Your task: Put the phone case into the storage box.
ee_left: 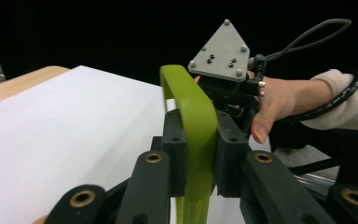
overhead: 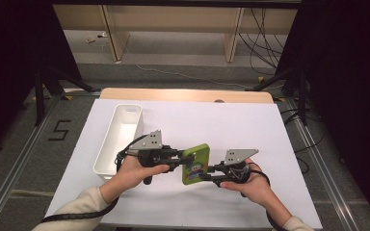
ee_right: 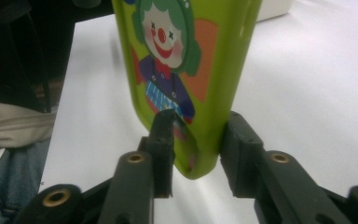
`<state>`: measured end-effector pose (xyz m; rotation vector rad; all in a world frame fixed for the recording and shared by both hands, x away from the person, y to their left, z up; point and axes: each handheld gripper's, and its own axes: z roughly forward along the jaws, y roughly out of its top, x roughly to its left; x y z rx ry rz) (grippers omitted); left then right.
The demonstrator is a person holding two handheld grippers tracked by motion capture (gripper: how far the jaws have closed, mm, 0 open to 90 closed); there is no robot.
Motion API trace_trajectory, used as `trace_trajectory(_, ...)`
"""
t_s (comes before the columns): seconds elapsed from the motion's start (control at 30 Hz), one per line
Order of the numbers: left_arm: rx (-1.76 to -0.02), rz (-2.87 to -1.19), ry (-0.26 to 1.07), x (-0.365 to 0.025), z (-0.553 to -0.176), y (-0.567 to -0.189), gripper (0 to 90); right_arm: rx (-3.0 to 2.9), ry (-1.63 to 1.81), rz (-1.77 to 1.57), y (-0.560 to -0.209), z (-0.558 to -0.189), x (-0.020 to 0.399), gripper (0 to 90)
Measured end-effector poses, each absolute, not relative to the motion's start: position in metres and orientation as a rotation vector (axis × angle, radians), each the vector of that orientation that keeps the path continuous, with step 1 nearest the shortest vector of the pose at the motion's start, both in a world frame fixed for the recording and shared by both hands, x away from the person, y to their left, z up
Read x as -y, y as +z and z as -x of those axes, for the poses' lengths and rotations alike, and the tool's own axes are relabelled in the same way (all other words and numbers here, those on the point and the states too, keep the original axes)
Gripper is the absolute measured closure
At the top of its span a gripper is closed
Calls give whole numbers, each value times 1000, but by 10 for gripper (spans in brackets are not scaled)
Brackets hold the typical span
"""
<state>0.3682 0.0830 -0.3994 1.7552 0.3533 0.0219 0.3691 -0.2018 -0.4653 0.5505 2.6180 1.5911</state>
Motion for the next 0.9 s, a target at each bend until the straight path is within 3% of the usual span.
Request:
trace_trajectory(0.2,-374,-1736,67,-86,-371,-399,754,-2634,1608,-565,-465,-368,200,766)
trace_trajectory(0.43,-412,-1720,138,-87,-372,-398,654,-2626,1640,-637,-460,-365,197,784)
trace_trajectory(0.5,-443,-1702,167,-88,-371,-397,577,-2614,1651,-656,-458,-363,195,785)
trace_trajectory(0.63,-536,-1695,267,-86,-368,-391,259,-2557,1657,-717,-452,-361,190,786)
trace_trajectory(0.7,-566,-1694,306,-83,-366,-390,144,-2515,1640,-746,-450,-359,187,786)
trace_trajectory(0.9,-633,-1676,422,-67,-360,-388,18,-2387,1540,-839,-442,-354,172,785)
